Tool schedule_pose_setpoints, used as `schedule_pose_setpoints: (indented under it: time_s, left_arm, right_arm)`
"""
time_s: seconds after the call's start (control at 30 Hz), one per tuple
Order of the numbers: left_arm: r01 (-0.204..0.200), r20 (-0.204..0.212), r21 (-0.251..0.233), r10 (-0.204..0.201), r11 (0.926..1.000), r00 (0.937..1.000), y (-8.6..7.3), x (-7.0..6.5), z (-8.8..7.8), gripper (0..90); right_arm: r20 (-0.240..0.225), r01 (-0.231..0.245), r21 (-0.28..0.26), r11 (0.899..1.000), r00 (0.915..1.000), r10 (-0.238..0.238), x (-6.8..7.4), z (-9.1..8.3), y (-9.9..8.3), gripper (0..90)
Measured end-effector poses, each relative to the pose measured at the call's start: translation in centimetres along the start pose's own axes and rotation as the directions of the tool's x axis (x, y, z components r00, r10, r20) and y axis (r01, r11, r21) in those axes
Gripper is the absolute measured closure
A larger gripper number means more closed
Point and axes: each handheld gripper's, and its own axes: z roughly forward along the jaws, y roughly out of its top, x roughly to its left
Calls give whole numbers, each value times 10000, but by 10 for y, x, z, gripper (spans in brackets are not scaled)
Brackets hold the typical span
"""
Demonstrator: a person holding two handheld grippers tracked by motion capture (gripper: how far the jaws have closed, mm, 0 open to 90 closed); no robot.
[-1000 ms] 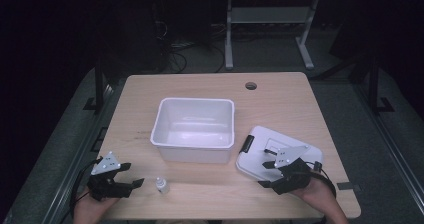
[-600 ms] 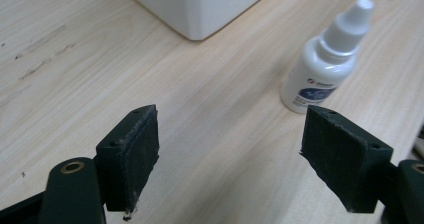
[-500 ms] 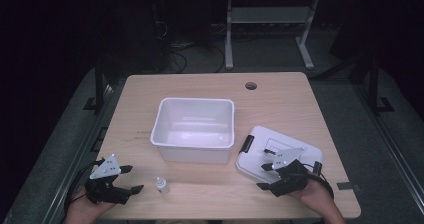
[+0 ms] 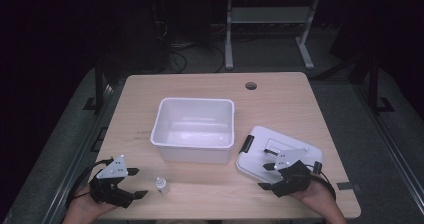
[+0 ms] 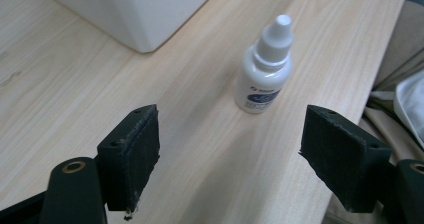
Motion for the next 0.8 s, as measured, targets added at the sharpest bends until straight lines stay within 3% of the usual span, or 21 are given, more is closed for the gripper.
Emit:
schedule_pose_setpoints:
  time_s: [0.4, 0.8]
  left_arm:
    - [-686, 278, 397, 675, 9969, 9973, 15, -6, 9, 261]
    - [-1046, 658, 757, 997, 9916, 9928, 27, -9, 19, 293]
  right_arm:
    - [42, 108, 94, 9999, 9999, -109, 3, 0, 0, 347]
    - [86, 179, -25, 9998, 9998, -179, 2, -3, -1, 343]
